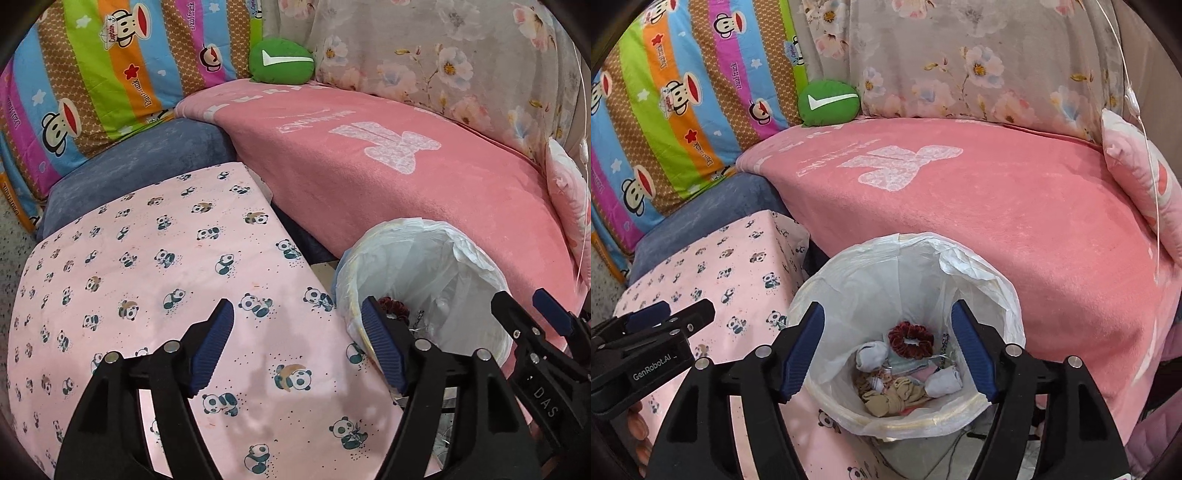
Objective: Collect trash
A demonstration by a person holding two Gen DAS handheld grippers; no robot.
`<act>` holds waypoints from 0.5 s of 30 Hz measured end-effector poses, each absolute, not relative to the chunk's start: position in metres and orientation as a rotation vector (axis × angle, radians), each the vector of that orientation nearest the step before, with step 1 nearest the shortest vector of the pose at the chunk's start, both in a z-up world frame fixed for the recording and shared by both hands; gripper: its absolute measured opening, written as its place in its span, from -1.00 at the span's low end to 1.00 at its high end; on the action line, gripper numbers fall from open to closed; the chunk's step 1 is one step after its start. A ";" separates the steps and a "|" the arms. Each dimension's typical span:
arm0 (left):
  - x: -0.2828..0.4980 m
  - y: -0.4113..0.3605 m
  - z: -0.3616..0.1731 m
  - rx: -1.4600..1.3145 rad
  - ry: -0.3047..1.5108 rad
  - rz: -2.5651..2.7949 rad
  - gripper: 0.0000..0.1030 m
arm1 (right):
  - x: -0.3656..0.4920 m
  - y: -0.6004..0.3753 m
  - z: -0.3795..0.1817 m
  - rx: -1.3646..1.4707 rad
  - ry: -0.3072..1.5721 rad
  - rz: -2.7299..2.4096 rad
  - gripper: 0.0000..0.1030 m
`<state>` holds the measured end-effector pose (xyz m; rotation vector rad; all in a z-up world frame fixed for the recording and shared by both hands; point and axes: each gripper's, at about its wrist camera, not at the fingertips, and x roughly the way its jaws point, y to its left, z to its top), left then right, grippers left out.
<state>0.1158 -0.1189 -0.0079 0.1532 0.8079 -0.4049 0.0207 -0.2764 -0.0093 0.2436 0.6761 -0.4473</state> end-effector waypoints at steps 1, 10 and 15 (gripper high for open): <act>0.114 -0.118 -0.008 0.159 0.804 -0.397 0.35 | 0.020 -0.272 -0.009 0.219 0.684 -0.458 0.45; 0.102 -0.104 -0.013 0.191 0.797 -0.317 0.62 | 0.010 -0.261 -0.009 0.165 0.744 -0.479 0.62; 0.097 -0.101 -0.017 0.198 0.811 -0.294 0.73 | 0.005 -0.258 -0.009 0.168 0.756 -0.484 0.63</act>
